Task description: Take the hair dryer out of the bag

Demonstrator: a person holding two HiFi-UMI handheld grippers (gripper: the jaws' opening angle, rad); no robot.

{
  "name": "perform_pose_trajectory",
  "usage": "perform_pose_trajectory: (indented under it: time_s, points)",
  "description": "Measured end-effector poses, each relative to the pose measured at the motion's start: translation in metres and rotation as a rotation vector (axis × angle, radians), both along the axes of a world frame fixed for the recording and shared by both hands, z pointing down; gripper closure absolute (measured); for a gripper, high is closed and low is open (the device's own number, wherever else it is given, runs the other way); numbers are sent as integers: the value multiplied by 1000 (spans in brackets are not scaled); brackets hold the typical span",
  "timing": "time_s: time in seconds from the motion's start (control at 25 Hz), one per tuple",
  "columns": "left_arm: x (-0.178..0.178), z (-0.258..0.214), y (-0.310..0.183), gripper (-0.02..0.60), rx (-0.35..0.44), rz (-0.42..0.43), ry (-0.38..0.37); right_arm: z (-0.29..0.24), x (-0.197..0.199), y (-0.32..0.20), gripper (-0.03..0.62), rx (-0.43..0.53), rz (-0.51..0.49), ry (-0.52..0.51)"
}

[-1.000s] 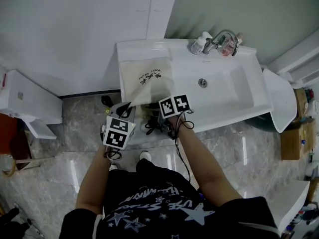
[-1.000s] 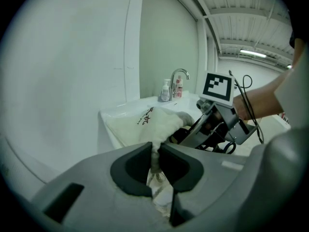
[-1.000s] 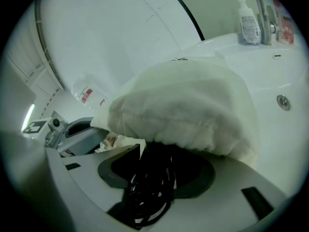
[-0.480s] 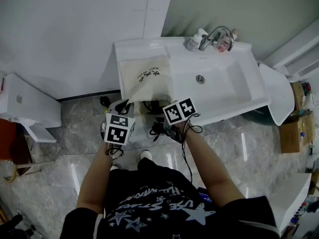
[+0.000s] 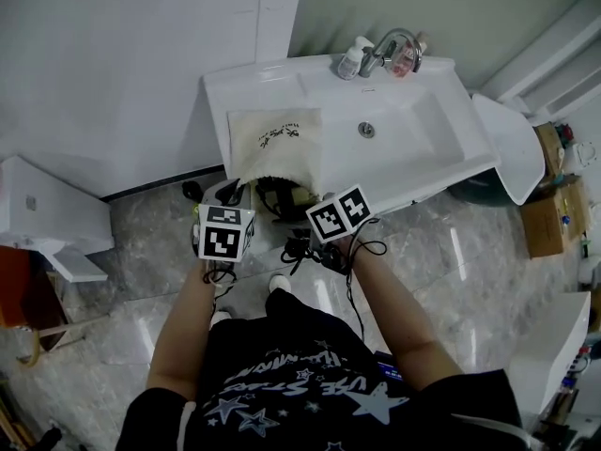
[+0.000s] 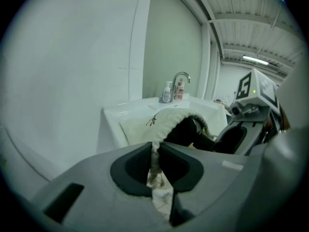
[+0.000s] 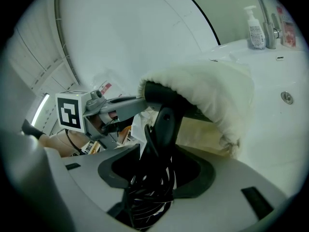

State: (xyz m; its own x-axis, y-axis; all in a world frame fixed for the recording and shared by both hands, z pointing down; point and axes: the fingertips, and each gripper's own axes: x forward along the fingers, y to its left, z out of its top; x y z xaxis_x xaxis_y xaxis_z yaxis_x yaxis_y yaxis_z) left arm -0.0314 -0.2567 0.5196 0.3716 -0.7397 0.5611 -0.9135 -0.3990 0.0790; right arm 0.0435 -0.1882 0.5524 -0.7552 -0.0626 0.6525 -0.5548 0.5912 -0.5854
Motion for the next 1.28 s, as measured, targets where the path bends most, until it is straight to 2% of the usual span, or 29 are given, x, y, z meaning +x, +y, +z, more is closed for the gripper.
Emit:
perform_pose_trajectory:
  time_s: [0.2, 0.36, 0.56, 0.72, 0.96, 1.28]
  points:
    - [-4, 0, 10, 534, -11, 7, 18, -1, -5, 22, 382, 9, 7, 5]
    - [-6, 0, 21, 534, -13, 47, 25, -1, -13, 41, 382, 5, 20, -2]
    - [-14, -4, 28, 534, -8, 88, 24, -4, -21, 65, 382, 42, -10, 17]
    - [-16, -5, 31, 534, -8, 121, 30, -11, -28, 84, 382, 46, -10, -10]
    - [-13, -3, 37, 534, -14, 171, 33, -24, -36, 106, 384, 47, 34, -60]
    - [-19, -11, 59, 532, -2, 229, 25, -36, -41, 150, 384, 54, 125, -73]
